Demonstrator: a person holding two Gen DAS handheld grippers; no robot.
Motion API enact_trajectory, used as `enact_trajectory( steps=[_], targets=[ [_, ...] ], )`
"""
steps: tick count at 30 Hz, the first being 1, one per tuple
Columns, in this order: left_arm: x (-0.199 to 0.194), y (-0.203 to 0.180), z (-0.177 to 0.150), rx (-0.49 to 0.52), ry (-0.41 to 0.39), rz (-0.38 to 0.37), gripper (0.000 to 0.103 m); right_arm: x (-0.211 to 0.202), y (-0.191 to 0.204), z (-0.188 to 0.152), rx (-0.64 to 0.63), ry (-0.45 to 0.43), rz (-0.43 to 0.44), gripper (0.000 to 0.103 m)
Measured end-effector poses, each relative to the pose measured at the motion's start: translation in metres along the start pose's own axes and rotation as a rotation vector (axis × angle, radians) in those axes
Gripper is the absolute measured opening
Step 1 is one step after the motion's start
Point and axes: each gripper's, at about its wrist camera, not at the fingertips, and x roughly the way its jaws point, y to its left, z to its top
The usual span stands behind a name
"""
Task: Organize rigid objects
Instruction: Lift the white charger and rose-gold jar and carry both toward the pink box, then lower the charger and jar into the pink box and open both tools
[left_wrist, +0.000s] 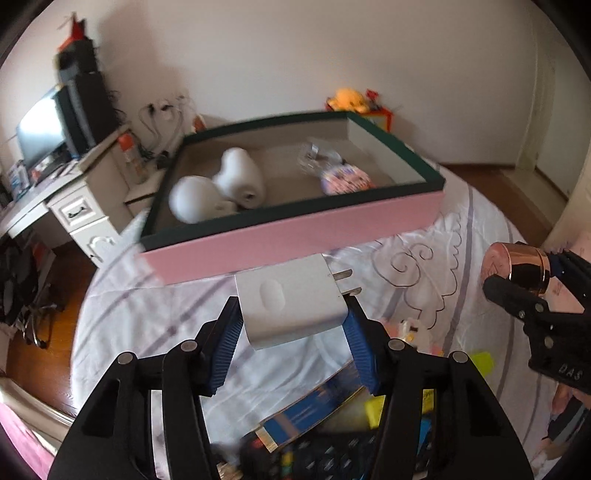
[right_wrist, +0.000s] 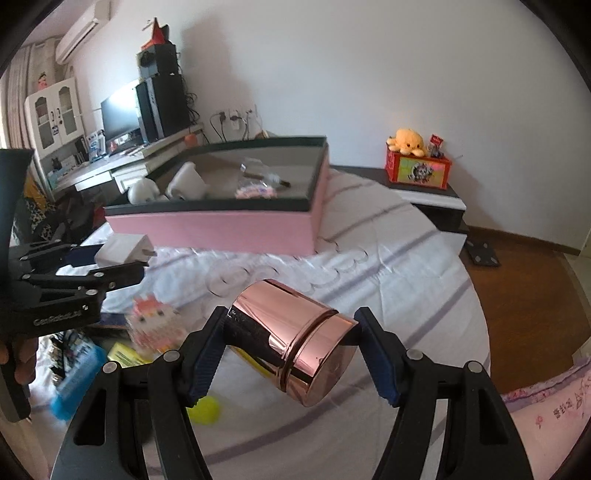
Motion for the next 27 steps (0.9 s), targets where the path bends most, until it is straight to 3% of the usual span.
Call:
enact_trajectory(
  steps=[16, 27],
  targets=[
    [-0.116, 0.073, -0.020, -0.138, -0.235, 0.096, 0.056, -0.048, 0.080, 0.042, -0.111, -0.136, 0.077, 0.070],
    [-0.154, 0.098, -0.022, -0.171, -0.329, 0.139, 0.056, -0.068, 0.115, 0.066, -0.188, -0.206, 0.095, 0.070]
  ],
)
